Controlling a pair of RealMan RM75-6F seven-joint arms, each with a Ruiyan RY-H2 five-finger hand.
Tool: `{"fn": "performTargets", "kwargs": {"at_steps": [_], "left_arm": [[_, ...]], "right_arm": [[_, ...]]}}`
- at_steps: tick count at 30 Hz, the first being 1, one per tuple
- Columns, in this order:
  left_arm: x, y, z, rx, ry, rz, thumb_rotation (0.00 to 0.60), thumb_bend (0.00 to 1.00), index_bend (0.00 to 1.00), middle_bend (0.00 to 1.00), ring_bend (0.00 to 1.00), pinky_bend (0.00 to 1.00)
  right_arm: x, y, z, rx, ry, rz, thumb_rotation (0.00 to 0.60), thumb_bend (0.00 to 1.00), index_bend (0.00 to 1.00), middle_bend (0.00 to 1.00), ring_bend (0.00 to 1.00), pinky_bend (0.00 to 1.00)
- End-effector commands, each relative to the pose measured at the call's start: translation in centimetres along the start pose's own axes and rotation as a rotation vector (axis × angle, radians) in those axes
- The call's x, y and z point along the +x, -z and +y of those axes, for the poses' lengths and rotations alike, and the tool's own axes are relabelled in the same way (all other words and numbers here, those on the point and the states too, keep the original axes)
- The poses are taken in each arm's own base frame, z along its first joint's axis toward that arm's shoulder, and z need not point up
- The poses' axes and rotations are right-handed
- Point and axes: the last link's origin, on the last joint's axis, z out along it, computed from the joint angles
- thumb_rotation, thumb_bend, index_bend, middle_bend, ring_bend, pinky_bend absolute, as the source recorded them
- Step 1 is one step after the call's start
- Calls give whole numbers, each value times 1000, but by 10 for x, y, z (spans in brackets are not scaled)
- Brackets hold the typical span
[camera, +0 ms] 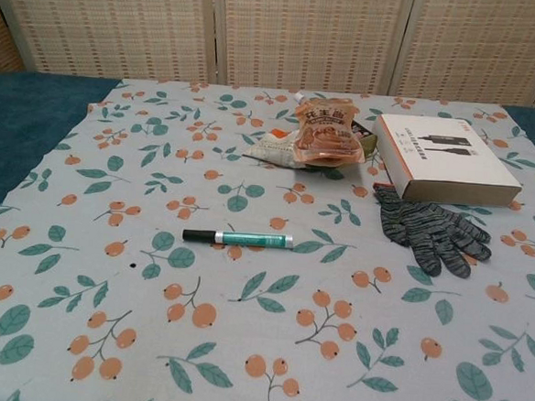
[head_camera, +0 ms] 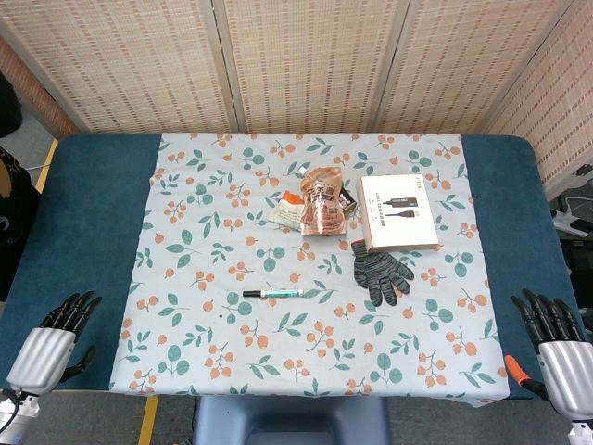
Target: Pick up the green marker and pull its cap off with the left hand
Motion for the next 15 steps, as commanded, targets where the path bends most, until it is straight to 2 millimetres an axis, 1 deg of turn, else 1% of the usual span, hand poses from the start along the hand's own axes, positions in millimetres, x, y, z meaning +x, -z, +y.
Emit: {"fn": "performTargets", "kwargs": {"at_steps": [1, 5, 8, 11, 12, 13, 14, 15], "left_arm": [[-1, 0, 4, -24, 1, 15, 600, 399, 0, 0, 0, 178], [-2, 0, 7, -57, 5, 33, 600, 398, 0, 0, 0, 151], [0, -1, 6, -64, 10, 51, 600, 397, 0, 0, 0, 135], [1, -3, 4, -60, 16, 69, 600, 397, 0, 0, 0, 128], [1, -4, 2, -55, 15, 69, 600, 398, 0, 0, 0, 128], [1, -5, 1, -51, 13, 67, 600, 398, 0, 0, 0, 128], [0, -7, 0, -44, 9, 62, 600, 398, 0, 0, 0, 129], [0, -7, -1, -40, 7, 58, 600, 398, 0, 0, 0, 129]], "right_arm": [[0, 0, 0, 5, -1, 1, 600, 180, 0, 0, 0, 0], [-5, -5, -2, 14, -21, 17, 600, 180, 0, 0, 0, 0], [-16, -18, -16, 52, -84, 38, 600, 180, 0, 0, 0, 0], [-30, -39, -48, 144, -84, 1, 600, 181, 0, 0, 0, 0], [-36, -49, -66, 190, -76, -21, 600, 180, 0, 3, 0, 0], [-40, -57, -81, 223, -68, -34, 600, 181, 4, 16, 0, 0], [-45, -67, -100, 267, -54, -49, 600, 180, 19, 42, 0, 0], [-50, -75, -114, 295, -41, -63, 600, 181, 45, 75, 0, 0]]}}
